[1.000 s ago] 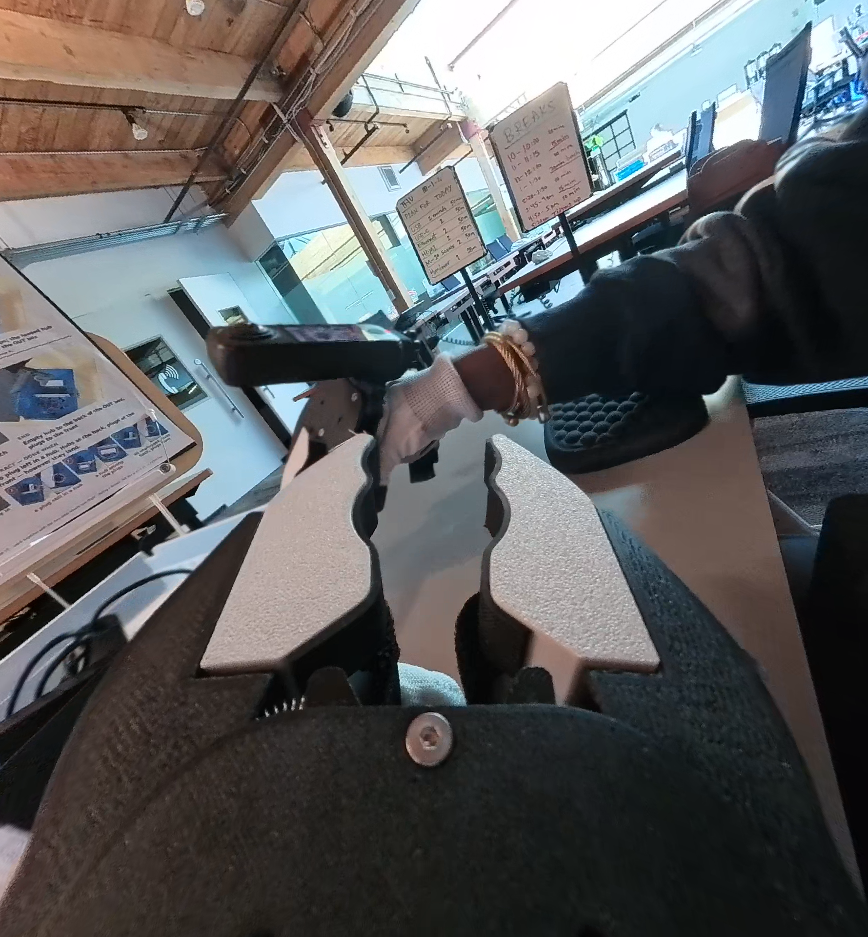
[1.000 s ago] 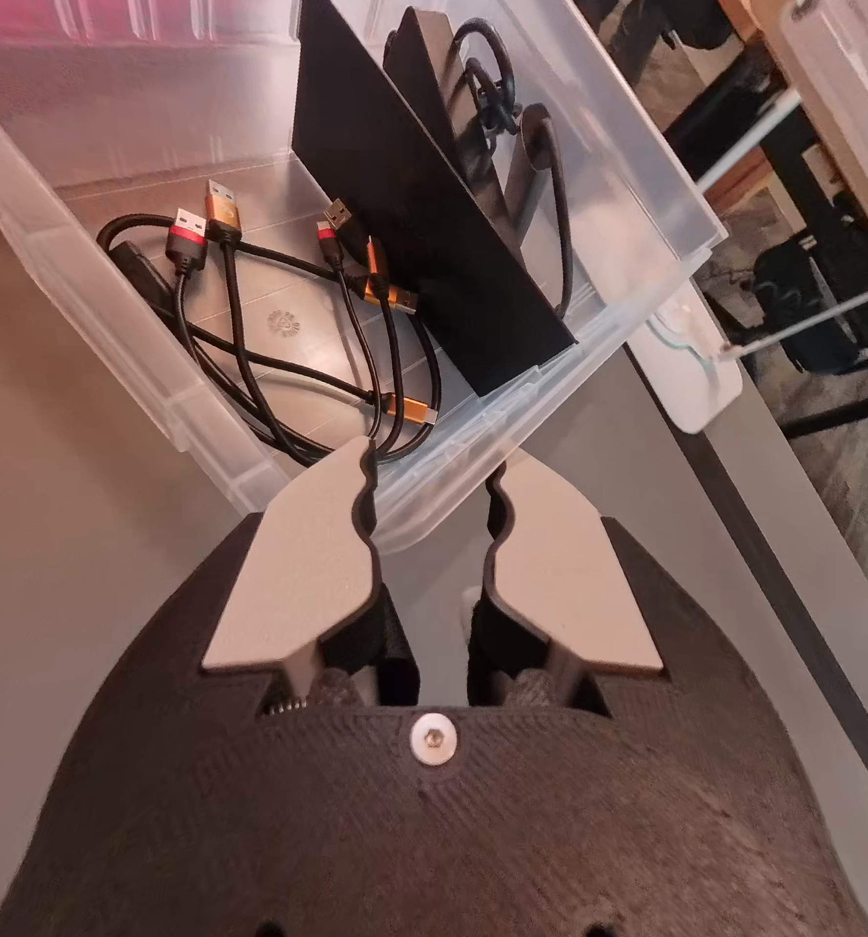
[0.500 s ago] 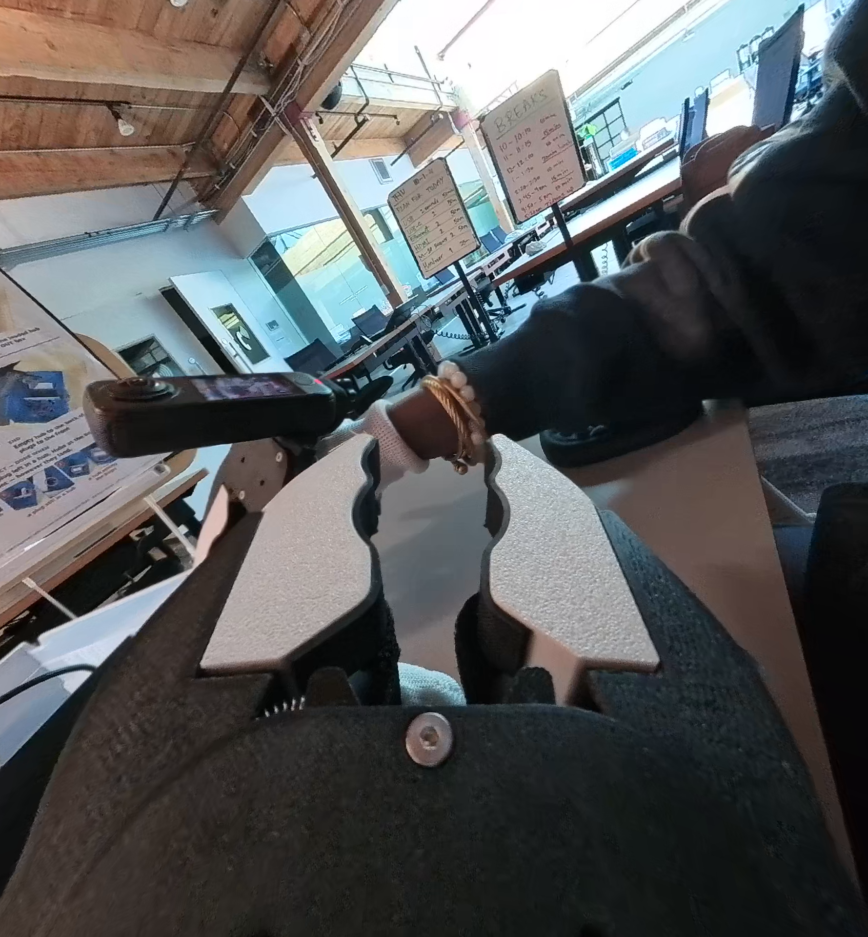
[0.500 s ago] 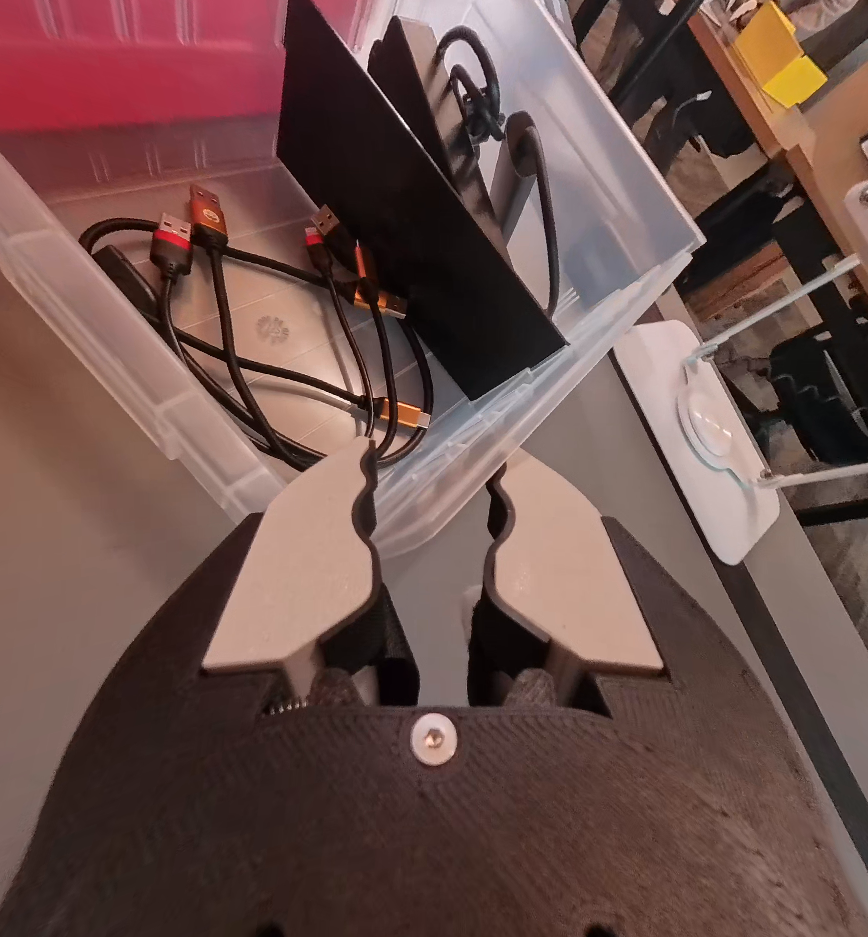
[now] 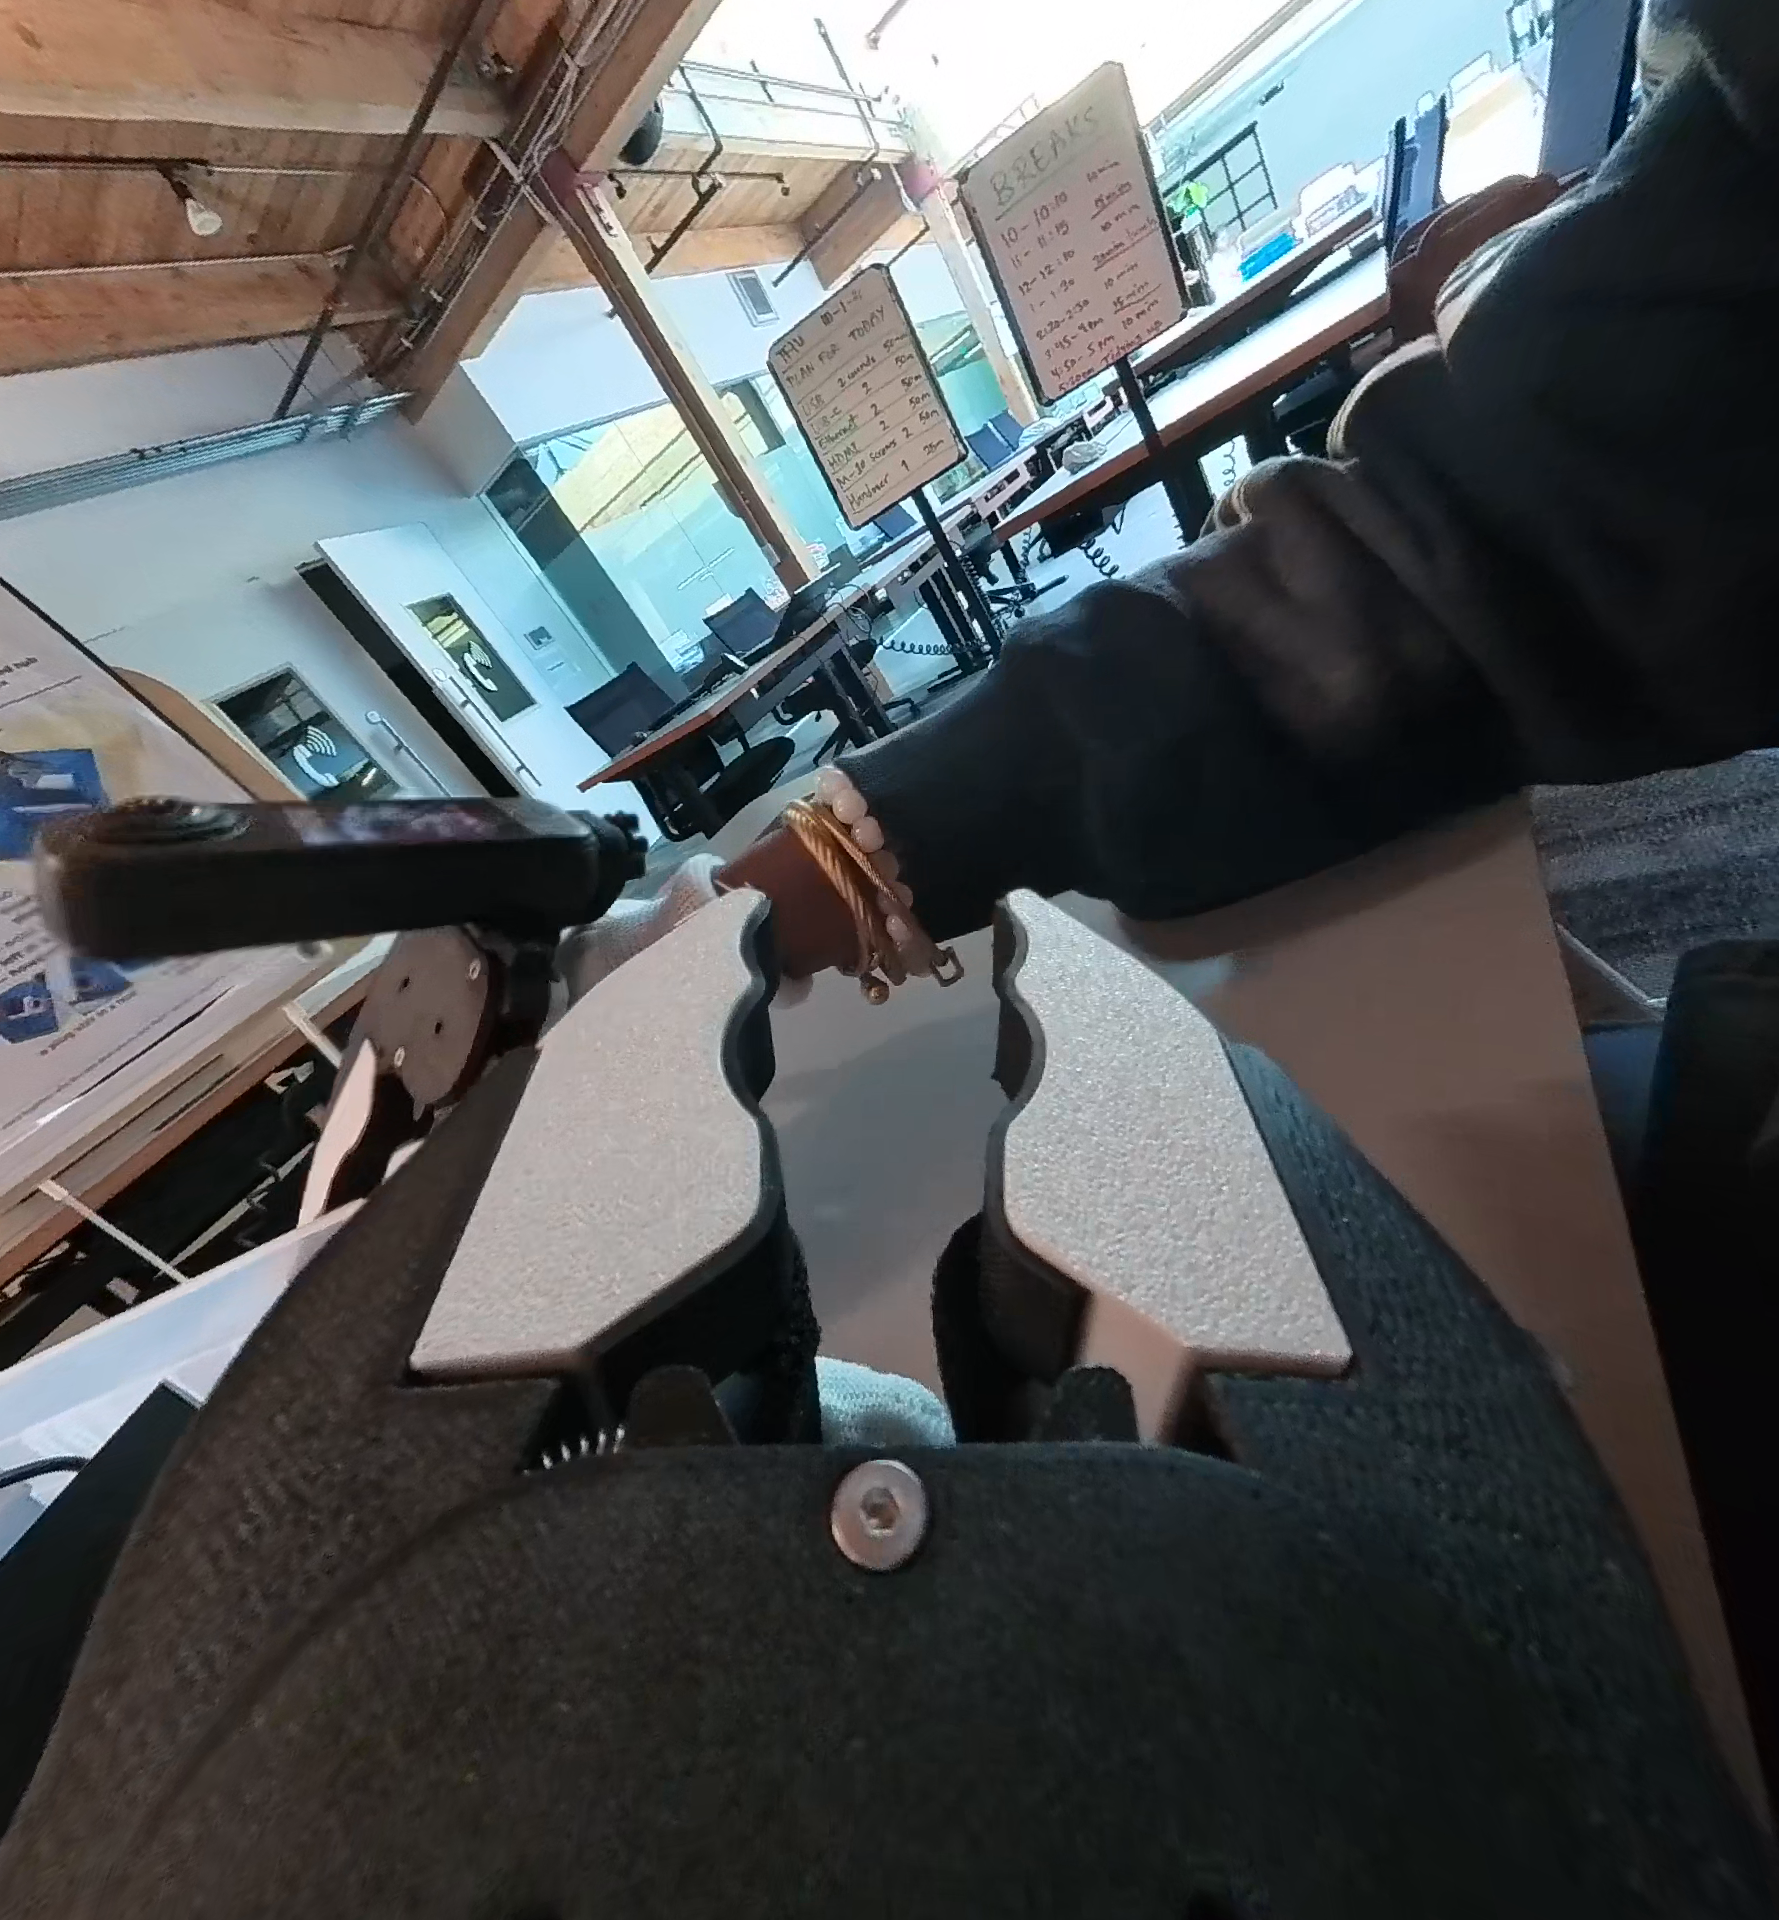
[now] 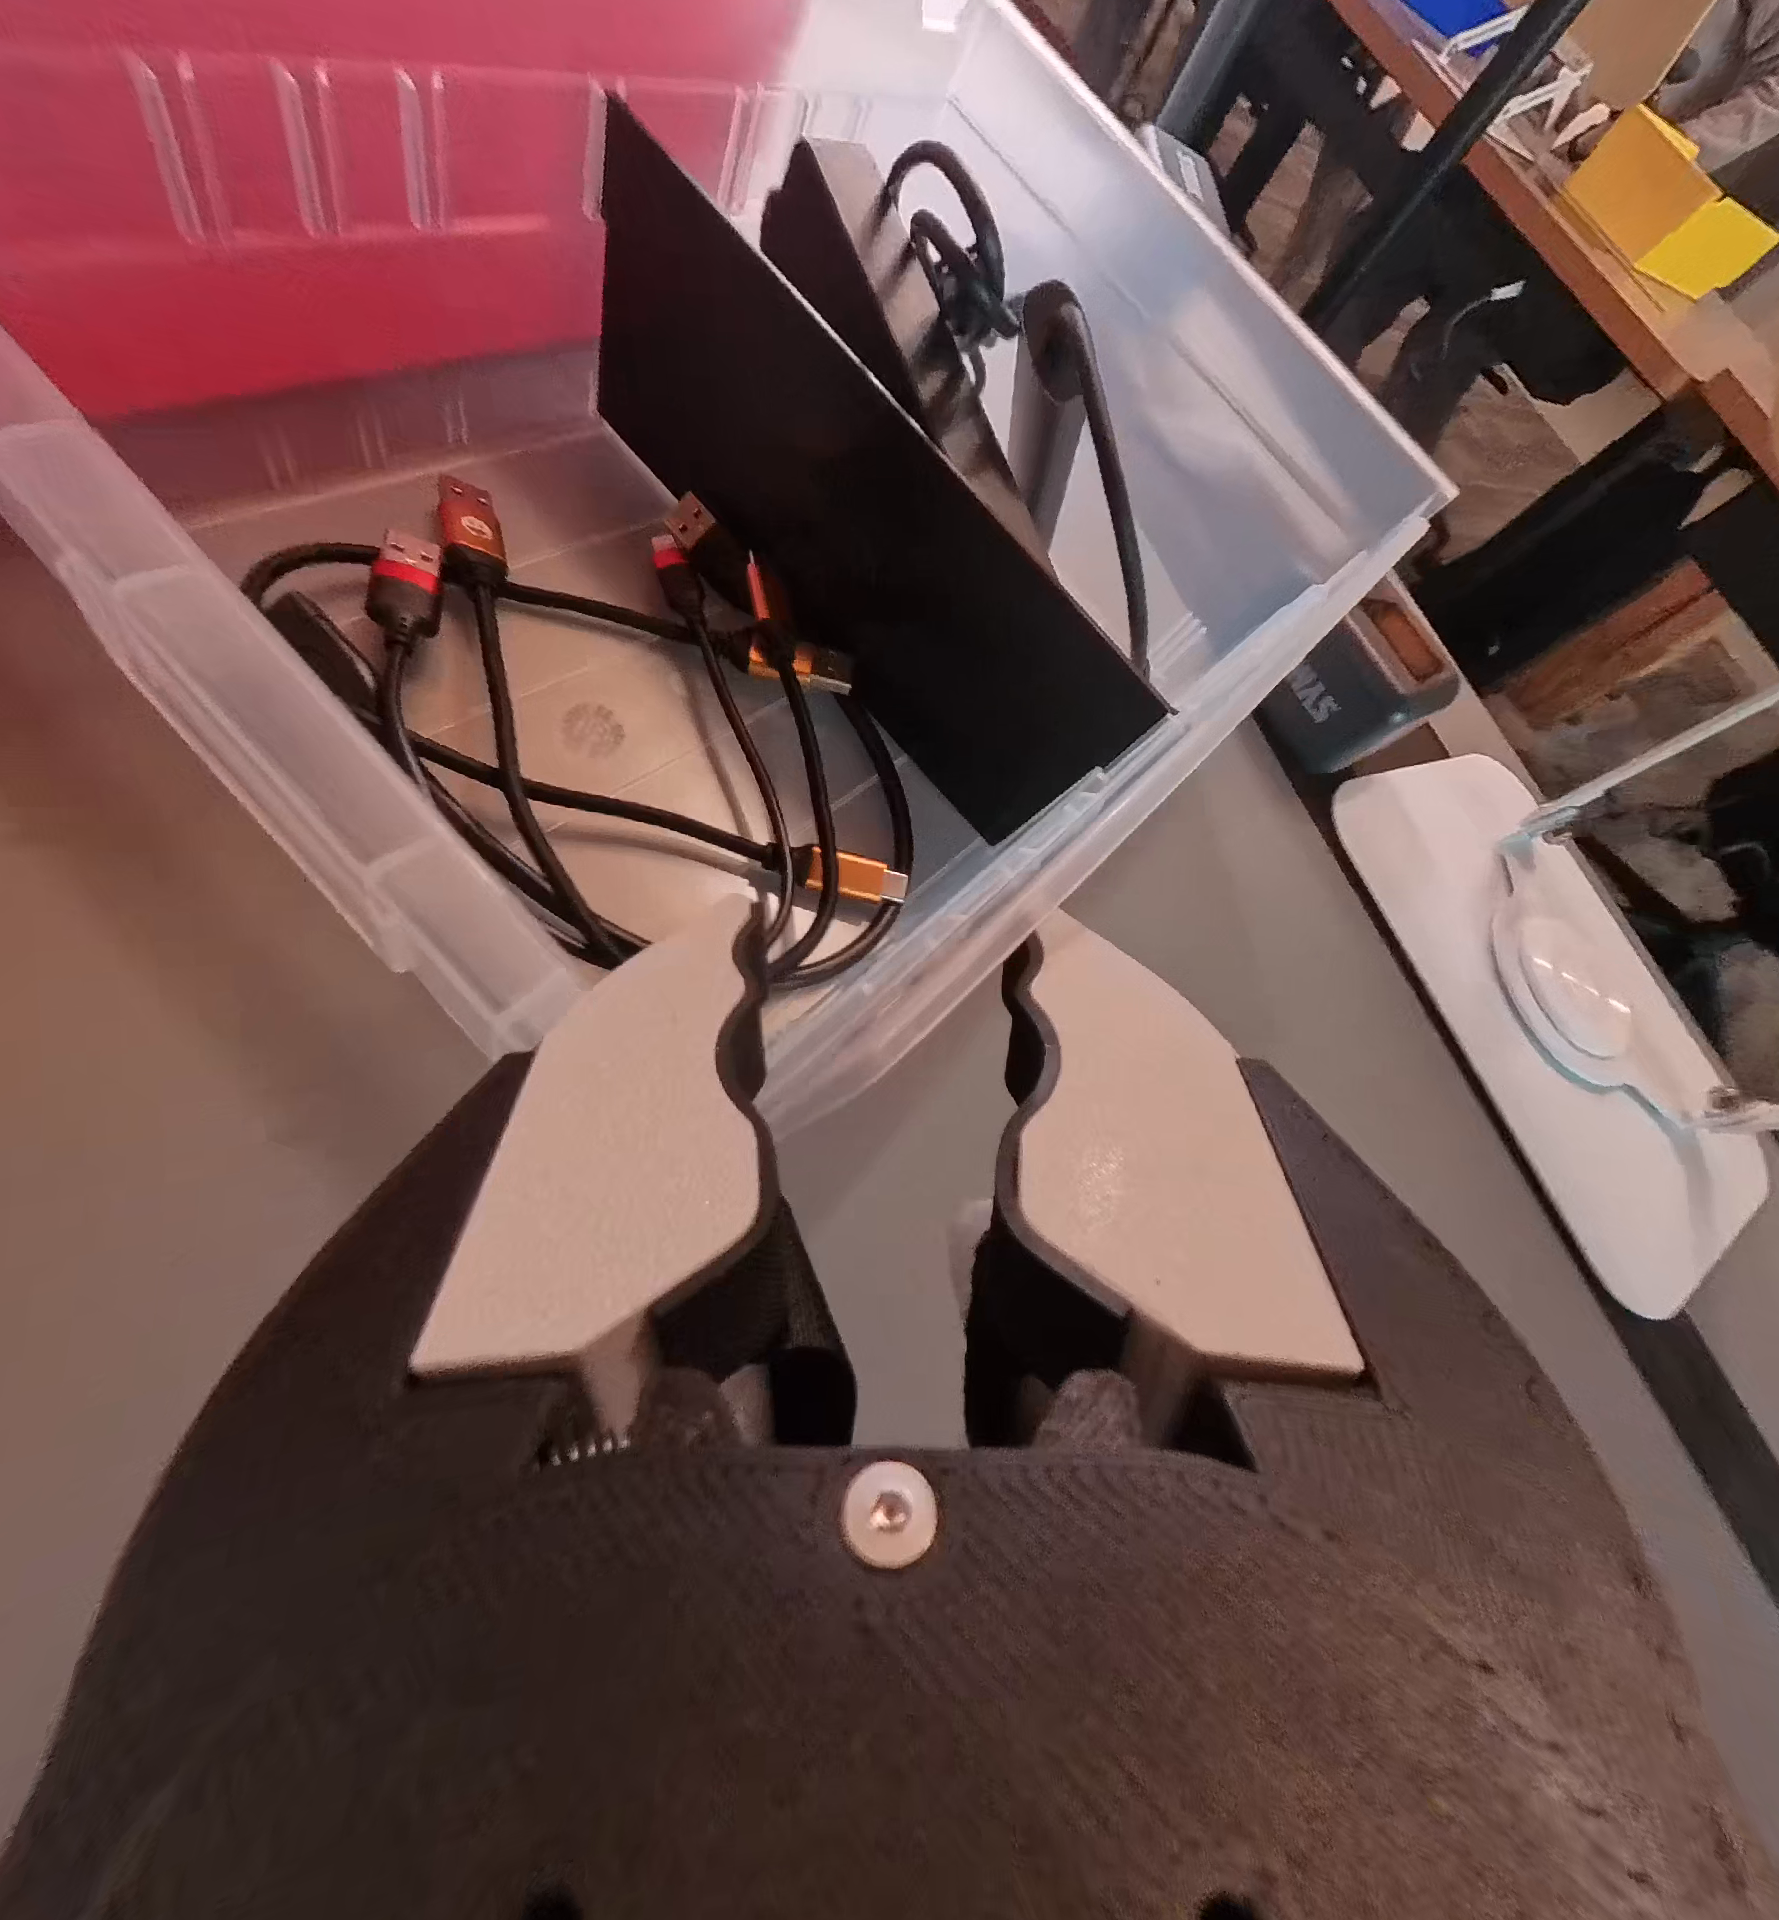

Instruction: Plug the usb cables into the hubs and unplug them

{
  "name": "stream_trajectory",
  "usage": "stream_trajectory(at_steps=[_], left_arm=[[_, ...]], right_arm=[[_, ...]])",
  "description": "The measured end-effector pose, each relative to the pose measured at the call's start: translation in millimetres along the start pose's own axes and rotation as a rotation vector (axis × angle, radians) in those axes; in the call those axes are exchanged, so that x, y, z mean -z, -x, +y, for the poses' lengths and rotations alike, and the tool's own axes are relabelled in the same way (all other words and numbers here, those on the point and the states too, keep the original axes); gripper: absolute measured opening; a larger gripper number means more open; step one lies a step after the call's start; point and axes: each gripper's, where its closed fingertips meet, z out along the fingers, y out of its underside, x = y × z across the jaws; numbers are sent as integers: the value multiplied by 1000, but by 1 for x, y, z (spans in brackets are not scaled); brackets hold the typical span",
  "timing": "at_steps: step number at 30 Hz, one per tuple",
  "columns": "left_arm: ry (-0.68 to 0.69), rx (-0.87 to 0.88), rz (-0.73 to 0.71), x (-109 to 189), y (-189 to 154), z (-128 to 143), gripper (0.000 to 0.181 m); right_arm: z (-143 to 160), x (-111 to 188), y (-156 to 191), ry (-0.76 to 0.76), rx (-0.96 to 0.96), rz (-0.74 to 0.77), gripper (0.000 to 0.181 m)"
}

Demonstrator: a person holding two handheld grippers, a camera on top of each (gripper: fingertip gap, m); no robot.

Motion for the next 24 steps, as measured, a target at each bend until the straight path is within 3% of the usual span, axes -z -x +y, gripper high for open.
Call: stream_trajectory(at_steps=[3,5,9,12,15,18,19,21,24], left_arm=[[3,-5,-4,0,0,0,39],[-7,-6,-16,1,3,-1,39],[-33,17,-53,8,11,-8,39],[38,59,-68,28,27,-10,38],[262,76,-97,74,53,2,39],[616,76,-209,146,88,32,41],[737,68,-243,173,97,43,43],[947,119,-224,217,100,66,47],[1174,201,-145,261,93,99,54]], right_arm=[[-11,21,0,-107,-67,-13,53],[-21,48,5,-202,-128,-62,69],[-27,125,23,-362,-267,-179,107],[-3,187,35,-448,-299,-203,113],[45,235,36,-476,-277,-122,112],[86,272,31,-539,-260,17,110],[83,291,27,-656,-268,69,109],[76,328,18,-881,-306,144,88],[80,339,13,-970,-364,165,88]])
